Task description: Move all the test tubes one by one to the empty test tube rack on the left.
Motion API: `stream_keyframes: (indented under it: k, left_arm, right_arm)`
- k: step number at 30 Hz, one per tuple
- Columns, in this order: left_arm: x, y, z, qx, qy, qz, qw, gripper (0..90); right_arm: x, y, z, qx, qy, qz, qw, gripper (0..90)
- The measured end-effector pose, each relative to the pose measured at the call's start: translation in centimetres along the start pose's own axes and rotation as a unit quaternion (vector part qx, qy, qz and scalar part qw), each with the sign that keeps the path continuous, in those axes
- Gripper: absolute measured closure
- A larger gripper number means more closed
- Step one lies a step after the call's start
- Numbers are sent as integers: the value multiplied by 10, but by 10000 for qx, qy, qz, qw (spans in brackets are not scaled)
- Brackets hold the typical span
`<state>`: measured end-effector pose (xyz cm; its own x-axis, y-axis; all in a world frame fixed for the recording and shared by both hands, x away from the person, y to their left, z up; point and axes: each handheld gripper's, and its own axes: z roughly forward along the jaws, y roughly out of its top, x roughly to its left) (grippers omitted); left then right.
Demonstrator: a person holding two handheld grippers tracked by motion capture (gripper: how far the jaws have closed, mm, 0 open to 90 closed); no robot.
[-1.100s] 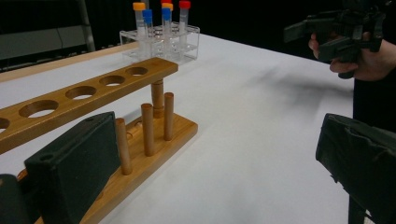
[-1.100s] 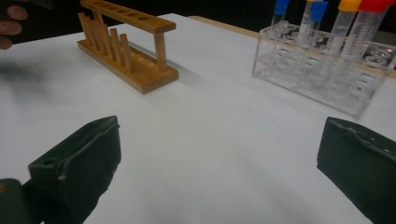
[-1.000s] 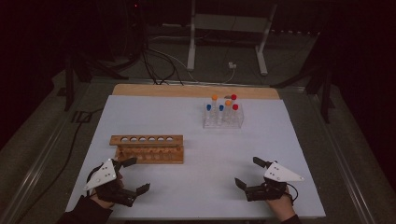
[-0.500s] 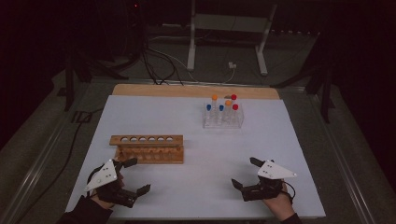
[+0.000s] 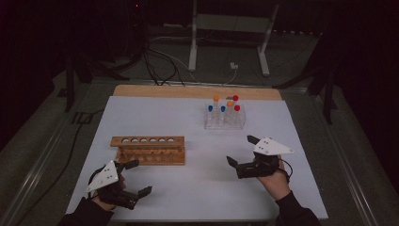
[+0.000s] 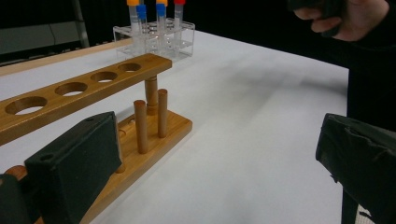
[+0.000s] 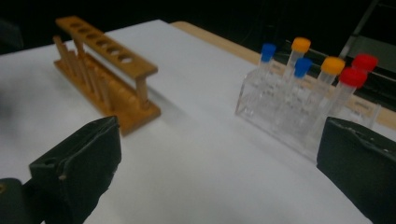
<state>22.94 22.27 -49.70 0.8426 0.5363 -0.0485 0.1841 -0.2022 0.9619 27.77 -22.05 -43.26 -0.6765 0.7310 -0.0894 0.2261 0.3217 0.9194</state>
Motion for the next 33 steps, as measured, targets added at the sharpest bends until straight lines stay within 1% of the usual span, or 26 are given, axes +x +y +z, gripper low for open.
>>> stream_keyframes:
  k: [2, 3, 5, 6, 7, 8, 9, 11, 12, 13, 17, 18, 19, 20, 21, 22, 23, 24, 25, 26, 27, 28, 29, 30, 31, 33]
  left_arm:
    - [0, 0, 0, 20, -3, 1, 10000, 5]
    - [0, 0, 0, 23, -8, 3, 10000, 5]
    - [0, 0, 0, 3, -9, -6, 10000, 5]
    - [0, 0, 0, -2, -18, -12, 10000, 5]
    - [0, 0, 0, 1, -6, -12, 10000, 5]
    - [0, 0, 0, 1, 0, -10, 10000, 5]
    - [0, 0, 0, -4, -4, -13, 10000, 5]
    - [0, 0, 0, -14, -1, -18, 10000, 5]
    - [0, 0, 0, -14, -4, -19, 10000, 5]
    - [0, 0, -1, -14, 3, -18, 10000, 5]
    - [0, 0, -1, -25, -5, -24, 10000, 5]
    - [0, 0, -1, -28, -9, -27, 10000, 5]
    - [0, 0, -1, -32, -7, -18, 10000, 5]
    - [0, 0, -1, -36, -11, -19, 10000, 5]
    - [0, 0, -1, -43, -19, -25, 10000, 5]
    - [0, 0, -1, -45, -22, -28, 10000, 5]
    - [0, 0, -1, -44, -26, -25, 10000, 5]
    - [0, 1, -1, -48, -24, -20, 10000, 5]
    - [0, 1, -2, -56, -25, -20, 10000, 5]
    - [0, 1, -2, -57, -32, -26, 10000, 5]
    - [0, 1, -2, -58, -36, -25, 10000, 5]
    - [0, 1, -2, -56, -36, -26, 10000, 5]
    - [0, 1, -2, -54, -38, -25, 10000, 5]
    - [0, 1, -2, -57, -44, -22, 10000, 5]
    - [0, 1, -2, -63, -54, -27, 10000, 5]
    - [0, 1, -2, -64, -62, -28, 10000, 5]
  right_arm:
    - [-3, 6, 5, -25, -20, 17, 10000, 0]
    - [-3, 6, 5, -25, -20, 17, 10000, 0]
    - [-8, 15, 13, -42, -94, 60, 9999, 4]
    - [-8, 15, 13, -42, -94, 60, 9999, 4]
    - [-10, 20, 19, -68, -133, 55, 9999, 4]
    - [-10, 20, 19, -68, -133, 55, 9999, 4]
    - [-12, 25, 25, -85, -160, 57, 9998, 4]
    - [-14, 27, 28, -90, -204, 60, 9997, 4]
    - [-17, 32, 34, -90, -197, 114, 9997, 4]
    - [-18, 35, 38, -88, -236, 99, 9996, 4]
    - [-24, 45, 52, -79, -251, 127, 9996, 4]
    - [-24, 45, 52, -79, -251, 127, 9996, 4]
    - [-26, 48, 60, -75, -260, 152, 9995, 4]
    - [-28, 50, 64, -72, -271, 181, 9994, 4]
    - [-29, 50, 68, -85, -300, 204, 9993, 4]
    - [-29, 50, 68, -85, -300, 204, 9993, 4]
    - [-30, 51, 76, -54, -402, 234, 9989, 4]
    - [-31, 51, 80, -53, -431, 264, 9987, 4]
    - [-31, 51, 80, -53, -431, 264, 9987, 4]
    - [-32, 50, 84, -64, -480, 301, 9984, 4]
    - [-33, 48, 92, -33, -563, 341, 9978, 5]
    - [-33, 48, 92, -33, -563, 341, 9978, 5]
    - [-34, 47, 96, 3, -627, 357, 9974, 29]
    - [-36, 43, 102, 34, -725, 435, 9964, 49]
    - [-36, 41, 105, 71, -775, 484, 9958, 59]
    - [-37, 39, 107, 81, -799, 512, 9955, 65]
